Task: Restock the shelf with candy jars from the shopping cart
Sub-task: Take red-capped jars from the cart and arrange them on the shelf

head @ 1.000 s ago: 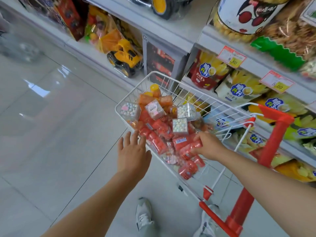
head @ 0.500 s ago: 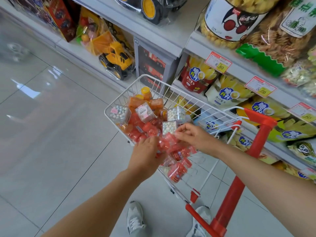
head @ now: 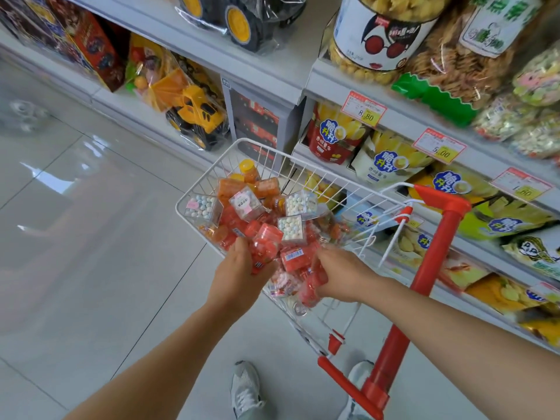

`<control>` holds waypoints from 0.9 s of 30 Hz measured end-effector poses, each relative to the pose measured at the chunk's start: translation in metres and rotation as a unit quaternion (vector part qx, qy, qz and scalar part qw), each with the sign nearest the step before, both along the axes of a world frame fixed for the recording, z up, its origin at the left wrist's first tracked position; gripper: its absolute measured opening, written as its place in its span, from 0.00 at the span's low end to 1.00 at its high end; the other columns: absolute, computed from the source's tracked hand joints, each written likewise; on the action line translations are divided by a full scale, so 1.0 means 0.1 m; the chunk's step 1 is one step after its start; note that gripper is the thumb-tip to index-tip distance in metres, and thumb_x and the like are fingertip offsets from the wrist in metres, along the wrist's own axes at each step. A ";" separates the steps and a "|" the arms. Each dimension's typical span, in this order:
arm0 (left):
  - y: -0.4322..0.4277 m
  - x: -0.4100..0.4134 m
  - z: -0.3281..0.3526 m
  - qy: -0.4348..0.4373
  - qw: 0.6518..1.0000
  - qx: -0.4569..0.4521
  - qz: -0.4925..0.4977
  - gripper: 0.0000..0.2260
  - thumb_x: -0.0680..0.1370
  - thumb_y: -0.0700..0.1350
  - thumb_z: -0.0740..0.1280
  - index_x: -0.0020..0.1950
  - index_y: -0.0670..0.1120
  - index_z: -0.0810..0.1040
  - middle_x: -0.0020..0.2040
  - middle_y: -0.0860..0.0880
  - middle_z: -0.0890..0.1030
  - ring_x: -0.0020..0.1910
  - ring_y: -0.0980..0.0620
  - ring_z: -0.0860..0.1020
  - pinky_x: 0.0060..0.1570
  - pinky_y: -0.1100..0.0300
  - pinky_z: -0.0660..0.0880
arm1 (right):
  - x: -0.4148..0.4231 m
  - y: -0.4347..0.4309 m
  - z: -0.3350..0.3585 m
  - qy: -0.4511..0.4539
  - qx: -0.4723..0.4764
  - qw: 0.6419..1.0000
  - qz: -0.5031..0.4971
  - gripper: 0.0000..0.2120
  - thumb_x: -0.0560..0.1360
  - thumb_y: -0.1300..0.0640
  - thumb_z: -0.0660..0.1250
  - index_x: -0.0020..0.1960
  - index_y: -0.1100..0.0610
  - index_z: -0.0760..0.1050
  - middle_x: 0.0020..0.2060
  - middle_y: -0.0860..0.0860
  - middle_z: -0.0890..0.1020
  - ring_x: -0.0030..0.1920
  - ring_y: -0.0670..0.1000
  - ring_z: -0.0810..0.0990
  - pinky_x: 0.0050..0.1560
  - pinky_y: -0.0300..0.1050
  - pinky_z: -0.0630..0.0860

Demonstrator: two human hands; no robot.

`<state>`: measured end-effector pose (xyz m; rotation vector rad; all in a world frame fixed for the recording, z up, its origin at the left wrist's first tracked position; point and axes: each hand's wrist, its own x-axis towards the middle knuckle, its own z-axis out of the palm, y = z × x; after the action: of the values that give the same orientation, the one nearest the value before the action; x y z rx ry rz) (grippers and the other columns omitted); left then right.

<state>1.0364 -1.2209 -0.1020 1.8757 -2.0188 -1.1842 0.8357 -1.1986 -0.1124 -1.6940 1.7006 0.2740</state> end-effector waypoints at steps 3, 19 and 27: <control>-0.06 -0.14 0.23 -0.001 1.000 -0.025 0.003 0.17 0.76 0.54 0.68 0.54 0.46 0.66 0.47 0.50 0.75 0.42 0.50 0.74 0.38 0.58 0.69 | -0.19 -0.09 0.37 -0.088 -0.069 0.992 -0.065 0.16 0.68 0.52 0.75 0.51 0.55 0.74 0.45 0.47 0.72 0.44 0.47 0.72 0.39 0.38 0.66; -0.46 -2.26 2.80 0.238 0.925 -0.270 -0.125 0.12 0.74 0.54 0.68 0.52 0.51 0.71 0.43 0.49 0.75 0.37 0.51 0.71 0.37 0.53 0.69 | -2.22 0.30 3.33 -0.189 -0.533 0.793 -0.225 0.16 0.72 0.56 0.71 0.59 0.53 0.75 0.49 0.39 0.78 0.48 0.37 0.76 0.51 0.31 0.71; -0.44 -3.52 3.63 0.309 0.891 -0.285 -0.172 0.11 0.72 0.55 0.71 0.51 0.54 0.75 0.50 0.49 0.79 0.46 0.53 0.77 0.48 0.58 0.74 | -3.28 0.54 4.00 -0.097 -0.644 0.717 -0.246 0.16 0.74 0.54 0.68 0.61 0.55 0.76 0.50 0.47 0.79 0.45 0.43 0.76 0.47 0.35 0.73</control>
<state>0.6841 -1.2647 0.2614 0.7613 -2.0306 -0.9297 0.5075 -1.1448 0.2878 -1.8099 2.2082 -1.6500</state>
